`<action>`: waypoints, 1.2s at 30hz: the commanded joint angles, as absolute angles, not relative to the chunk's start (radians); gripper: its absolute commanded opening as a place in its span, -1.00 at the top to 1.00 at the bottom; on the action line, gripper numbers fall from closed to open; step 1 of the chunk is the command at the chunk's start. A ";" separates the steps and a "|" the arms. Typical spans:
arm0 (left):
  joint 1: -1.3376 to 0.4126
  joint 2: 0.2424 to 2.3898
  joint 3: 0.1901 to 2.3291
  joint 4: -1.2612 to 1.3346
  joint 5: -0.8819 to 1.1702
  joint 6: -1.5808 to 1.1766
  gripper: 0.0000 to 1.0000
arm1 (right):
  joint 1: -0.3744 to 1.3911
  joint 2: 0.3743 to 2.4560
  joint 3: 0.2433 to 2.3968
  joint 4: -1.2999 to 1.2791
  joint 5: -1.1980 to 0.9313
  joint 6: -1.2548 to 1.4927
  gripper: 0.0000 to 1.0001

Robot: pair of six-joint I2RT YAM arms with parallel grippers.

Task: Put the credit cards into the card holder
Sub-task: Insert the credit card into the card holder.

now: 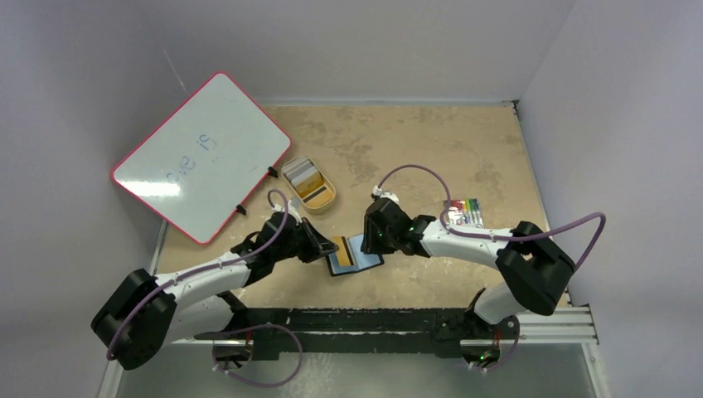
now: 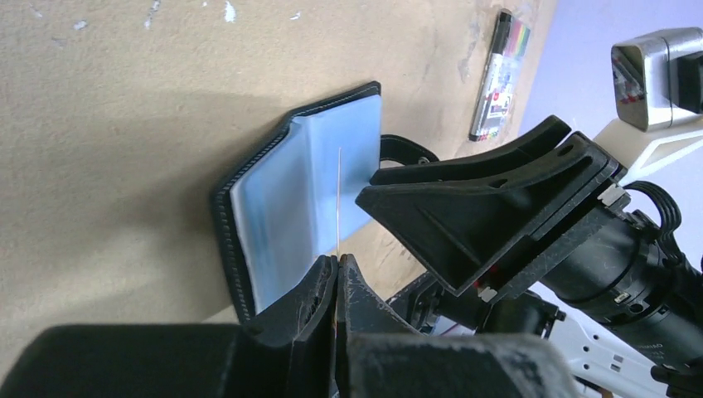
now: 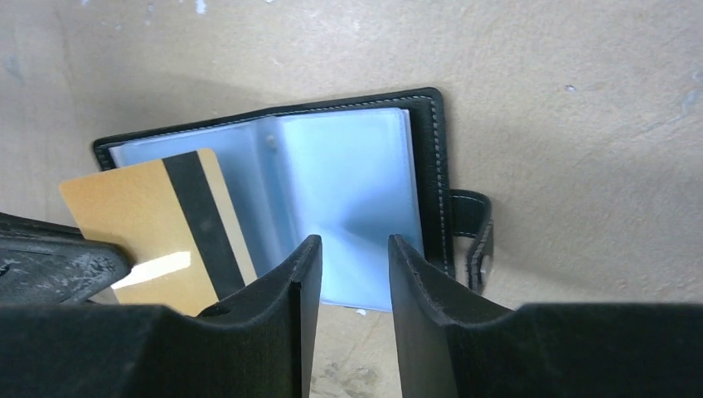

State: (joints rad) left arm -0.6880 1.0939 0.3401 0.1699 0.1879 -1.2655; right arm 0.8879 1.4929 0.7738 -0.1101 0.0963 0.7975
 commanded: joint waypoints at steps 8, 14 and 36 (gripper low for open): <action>-0.693 1.205 0.296 0.346 0.183 -1.256 1.00 | 0.886 1.472 0.697 -0.091 0.130 0.840 0.30; -0.693 1.278 0.307 0.360 0.190 -1.226 1.00 | 0.886 1.487 0.695 -0.084 0.130 0.842 0.31; -0.693 1.202 0.359 0.302 0.219 -1.205 1.00 | 0.886 1.477 0.679 -0.094 0.137 0.859 0.42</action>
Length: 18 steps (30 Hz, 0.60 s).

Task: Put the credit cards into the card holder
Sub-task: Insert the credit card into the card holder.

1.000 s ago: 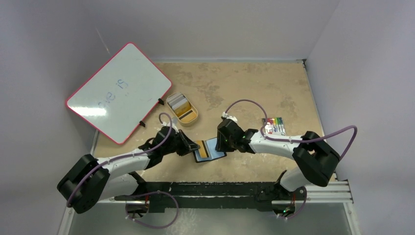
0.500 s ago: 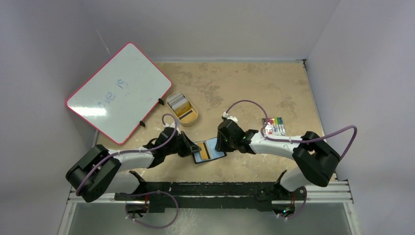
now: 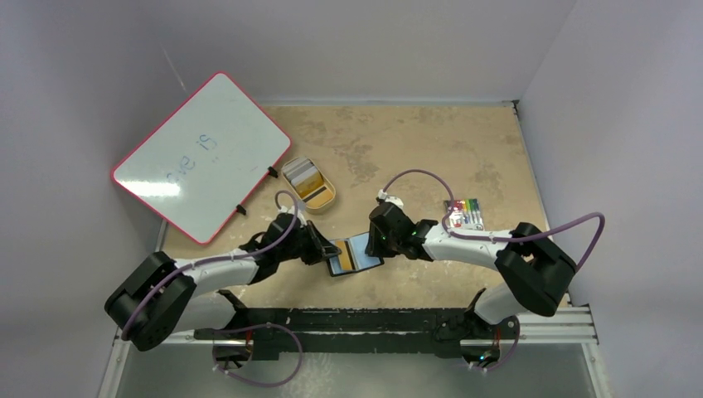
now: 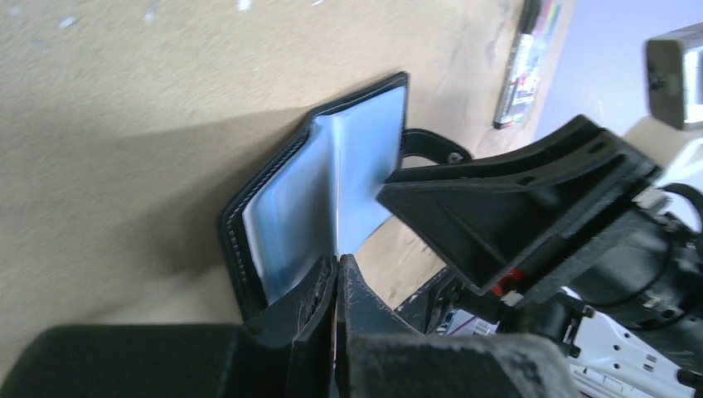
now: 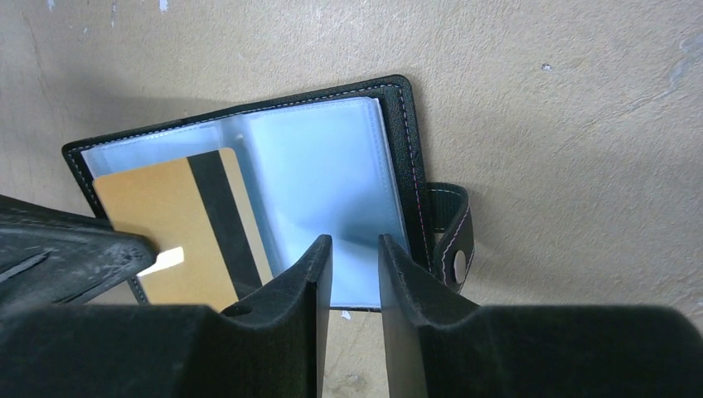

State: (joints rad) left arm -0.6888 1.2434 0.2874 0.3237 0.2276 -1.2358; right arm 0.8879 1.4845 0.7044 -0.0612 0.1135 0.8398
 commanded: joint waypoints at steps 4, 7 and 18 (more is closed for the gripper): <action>-0.693 1.190 0.369 0.285 0.217 -1.199 1.00 | 0.885 1.473 0.677 -0.088 0.138 0.863 0.43; -0.693 1.204 0.362 0.289 0.215 -1.193 1.00 | 0.886 1.477 0.681 -0.087 0.139 0.864 0.43; -0.693 1.306 0.307 0.399 0.230 -1.235 1.00 | 0.886 1.483 0.683 -0.084 0.140 0.861 0.43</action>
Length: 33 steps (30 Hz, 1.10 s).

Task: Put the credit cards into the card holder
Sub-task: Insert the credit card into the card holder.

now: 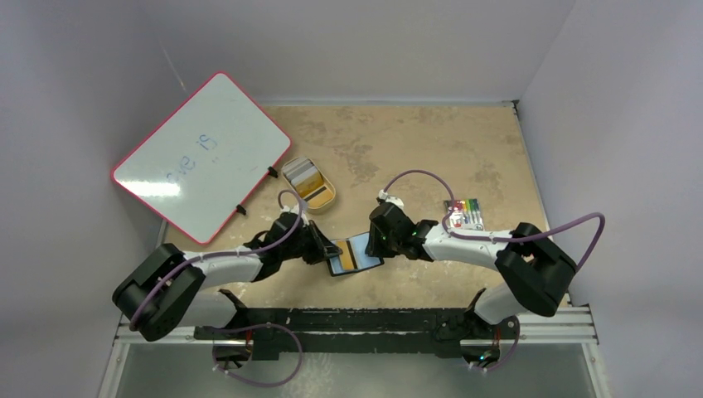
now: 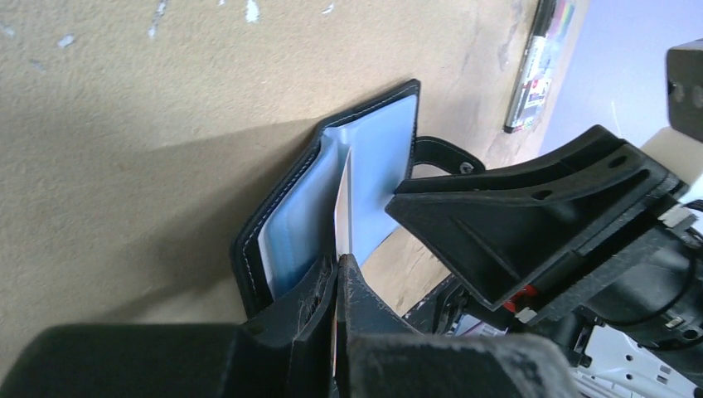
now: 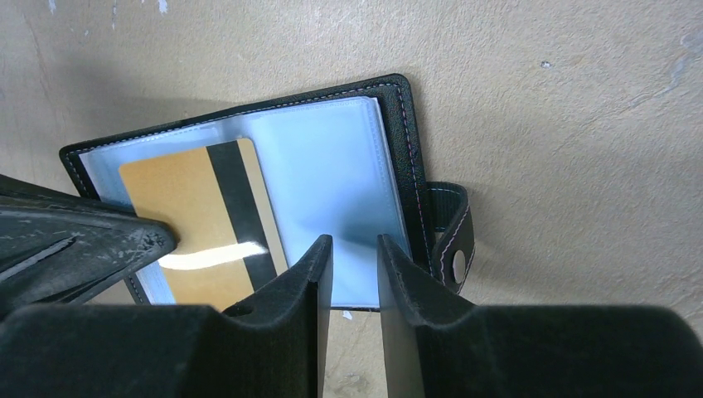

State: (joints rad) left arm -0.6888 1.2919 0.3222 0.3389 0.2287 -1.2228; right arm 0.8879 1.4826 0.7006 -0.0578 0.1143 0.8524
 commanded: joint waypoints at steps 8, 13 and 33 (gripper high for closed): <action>-0.693 1.309 0.311 0.316 0.189 -1.220 1.00 | 0.886 1.479 0.686 -0.085 0.140 0.862 0.43; -0.693 1.304 0.307 0.308 0.160 -1.227 1.00 | 0.886 1.481 0.685 -0.084 0.140 0.862 0.43; -0.728 1.372 0.369 0.267 0.072 -1.135 1.00 | 0.887 1.465 0.677 -0.076 0.127 0.871 0.42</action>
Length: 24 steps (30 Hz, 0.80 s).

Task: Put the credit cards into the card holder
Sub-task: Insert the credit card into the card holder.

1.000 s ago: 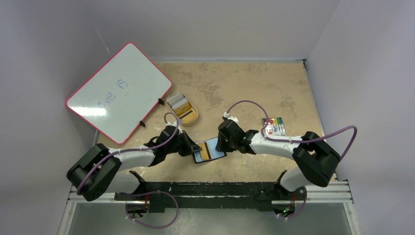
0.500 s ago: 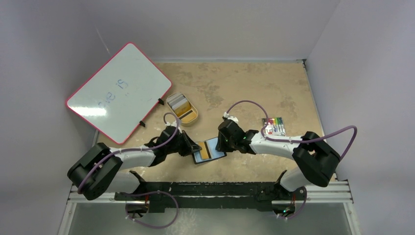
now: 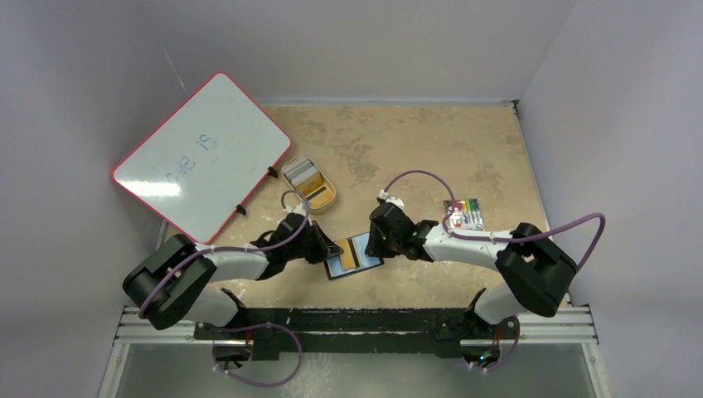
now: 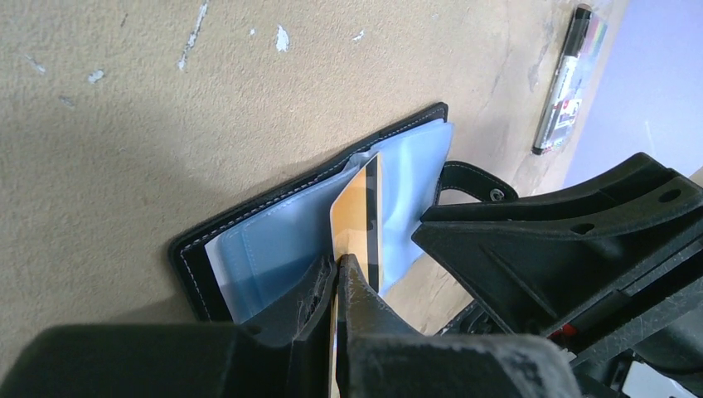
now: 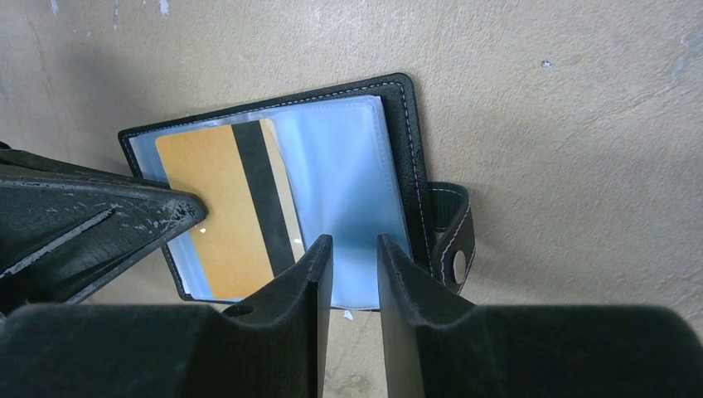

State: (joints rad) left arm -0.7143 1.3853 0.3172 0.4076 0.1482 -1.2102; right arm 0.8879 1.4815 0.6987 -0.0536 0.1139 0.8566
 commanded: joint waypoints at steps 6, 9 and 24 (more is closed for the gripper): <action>-0.742 1.308 0.425 0.084 0.077 -1.070 1.00 | 0.886 1.462 0.677 -0.081 0.121 0.870 0.42; -0.741 1.317 0.465 0.006 0.106 -0.999 1.00 | 0.885 1.460 0.678 -0.083 0.126 0.868 0.42; -0.739 1.396 0.518 -0.025 0.127 -0.937 1.00 | 0.886 1.447 0.669 -0.072 0.152 0.871 0.41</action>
State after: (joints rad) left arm -0.7361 1.3659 0.5022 0.0383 0.1570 -0.9901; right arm 0.8879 1.4761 0.6941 -0.0540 0.1150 0.8570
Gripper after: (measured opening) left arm 0.006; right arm 0.292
